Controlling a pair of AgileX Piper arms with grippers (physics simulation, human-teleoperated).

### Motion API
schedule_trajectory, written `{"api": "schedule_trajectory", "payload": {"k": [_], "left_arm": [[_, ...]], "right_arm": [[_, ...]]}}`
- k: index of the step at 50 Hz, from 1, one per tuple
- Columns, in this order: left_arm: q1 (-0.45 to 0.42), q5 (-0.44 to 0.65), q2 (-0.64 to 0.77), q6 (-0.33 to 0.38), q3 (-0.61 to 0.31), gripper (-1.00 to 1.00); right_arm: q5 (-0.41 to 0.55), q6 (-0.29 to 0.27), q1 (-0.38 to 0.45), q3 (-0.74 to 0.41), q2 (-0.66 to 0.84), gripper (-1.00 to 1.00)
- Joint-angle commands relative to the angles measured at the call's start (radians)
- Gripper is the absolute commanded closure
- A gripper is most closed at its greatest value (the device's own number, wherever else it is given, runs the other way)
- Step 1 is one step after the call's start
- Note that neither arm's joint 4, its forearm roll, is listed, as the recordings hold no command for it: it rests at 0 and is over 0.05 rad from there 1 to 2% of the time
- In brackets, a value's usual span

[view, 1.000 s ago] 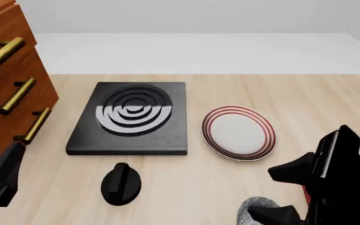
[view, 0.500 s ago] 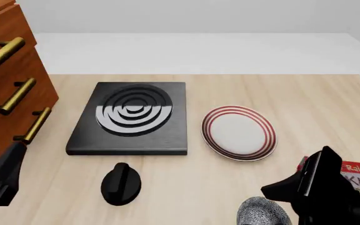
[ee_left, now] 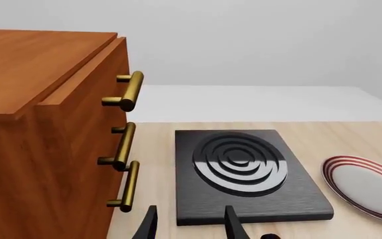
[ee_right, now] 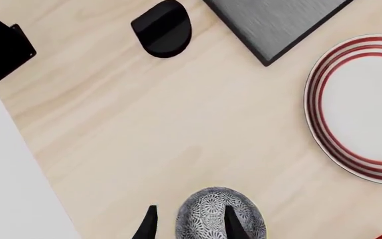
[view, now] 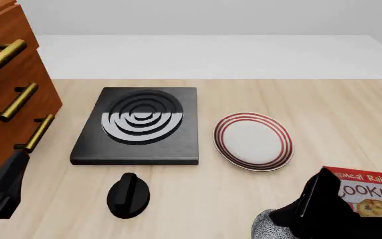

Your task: Pick the akita bowl on the ramekin and place it on the plate.

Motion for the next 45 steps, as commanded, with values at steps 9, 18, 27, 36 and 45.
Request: {"api": "schedule_trajectory", "payload": {"k": [9,18,27,36,45], "left_arm": [[-0.002,-0.016,0.021,-0.001,0.0,-1.0],[-0.006,-0.011,0.02,0.001,0.0,-1.0],[-0.008,-0.009,0.021,0.003,0.0,-1.0],[-0.007,-0.007,0.021,0.003,0.0,-1.0],[-0.011,-0.017,0.033,0.004,0.0,-1.0]], "right_arm": [[-0.046,0.056,0.037,0.018,0.058,-1.0],[-0.05,0.072,0.046,0.038,0.056,-1.0],[-0.042,0.077,0.039,0.051,0.039,-1.0],[-0.043,0.077,0.038,0.062,0.045,-1.0],[-0.06,0.094,0.048,0.079,0.065,-1.0]]}}
